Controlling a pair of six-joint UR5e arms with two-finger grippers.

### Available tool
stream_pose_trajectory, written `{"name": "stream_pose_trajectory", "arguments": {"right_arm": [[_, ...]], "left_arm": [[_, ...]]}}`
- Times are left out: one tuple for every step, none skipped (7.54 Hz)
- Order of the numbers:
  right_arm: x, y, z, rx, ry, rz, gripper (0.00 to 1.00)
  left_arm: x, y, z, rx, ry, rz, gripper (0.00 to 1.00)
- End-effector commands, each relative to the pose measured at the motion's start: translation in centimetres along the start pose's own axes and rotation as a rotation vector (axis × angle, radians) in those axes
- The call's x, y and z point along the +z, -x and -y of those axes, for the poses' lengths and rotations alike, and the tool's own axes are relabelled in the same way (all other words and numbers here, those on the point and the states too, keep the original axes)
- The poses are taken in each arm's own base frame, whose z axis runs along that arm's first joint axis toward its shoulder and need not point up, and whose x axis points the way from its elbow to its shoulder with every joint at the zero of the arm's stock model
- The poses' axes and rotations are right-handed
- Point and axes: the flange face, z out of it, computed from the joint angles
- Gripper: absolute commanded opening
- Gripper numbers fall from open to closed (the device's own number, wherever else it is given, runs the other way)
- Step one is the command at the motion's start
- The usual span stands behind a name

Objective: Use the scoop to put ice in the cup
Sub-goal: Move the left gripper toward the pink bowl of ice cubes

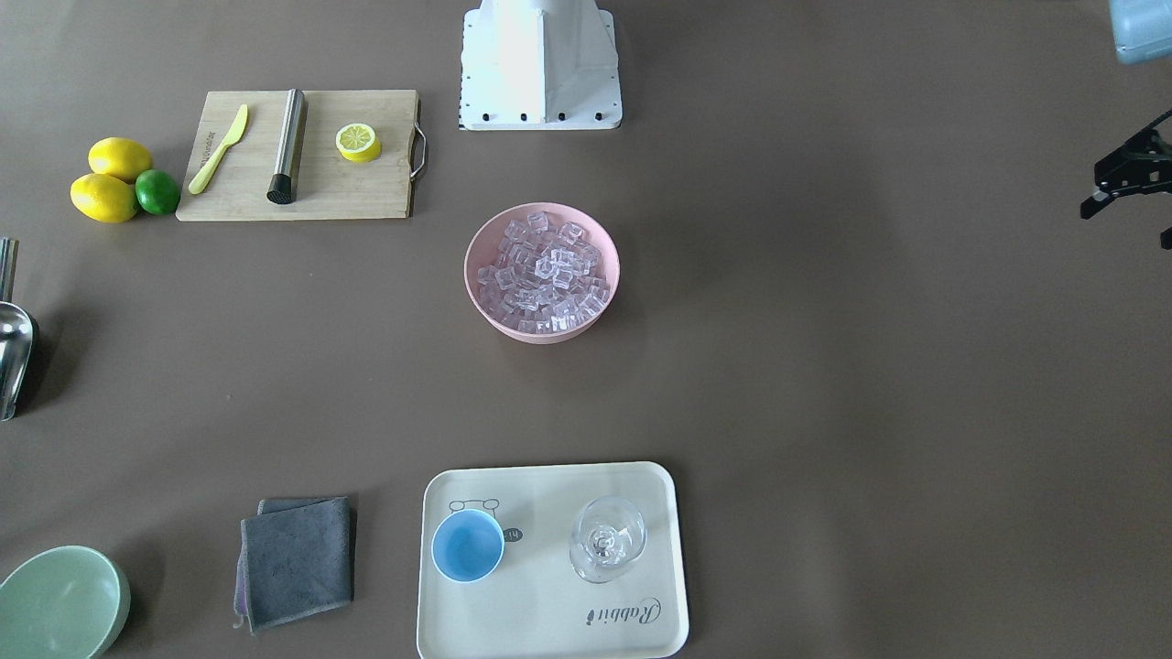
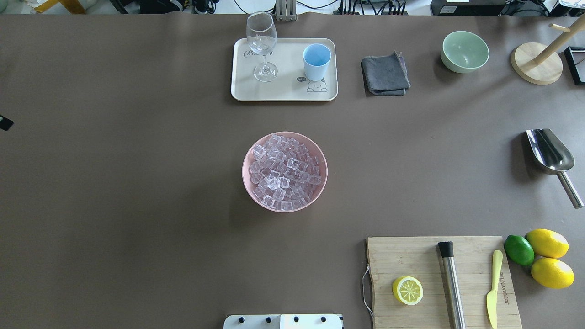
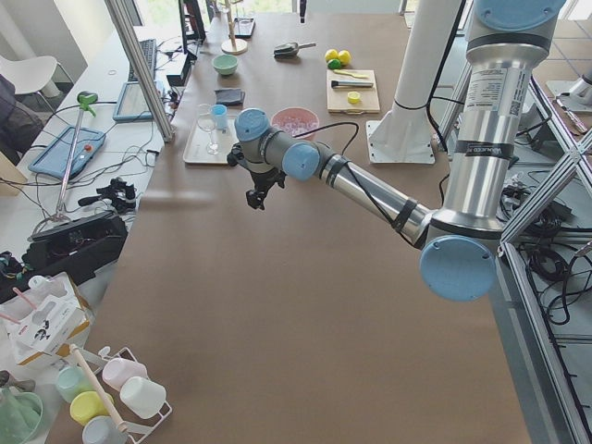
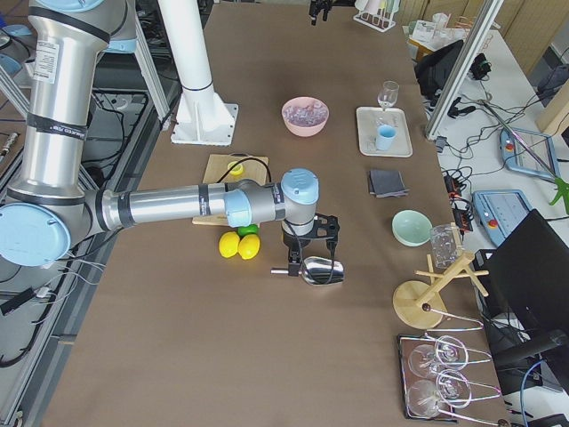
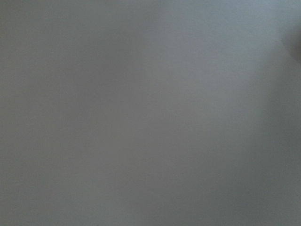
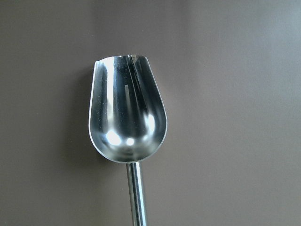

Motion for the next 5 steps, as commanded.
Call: {"name": "stream_pose_trajectory", "arguments": {"right_arm": [[2.7, -0.8, -1.9, 0.0, -0.04, 0.016, 0.98], [3.5, -1.3, -2.0, -0.016, -0.056, 0.024, 0.99], [4.5, -0.5, -2.0, 0.016, -0.058, 0.041, 0.98], [5.5, 1.3, -2.2, 0.044, -0.065, 0.056, 0.98], [6.9, 2.3, -2.2, 0.042, -0.067, 0.047, 0.98]], "left_arm": [[2.7, -6.3, 2.9, 0.201, -0.035, -0.043, 0.99], [4.6, -7.2, 3.5, 0.303, -0.088, -0.036, 0.99], [5.7, -8.8, 3.9, 0.384, -0.132, -0.039, 0.99], [6.9, -11.1, 4.4, 0.427, -0.129, -0.054, 0.99], [7.3, -12.8, 5.8, 0.462, -0.143, -0.038, 0.99]]}}
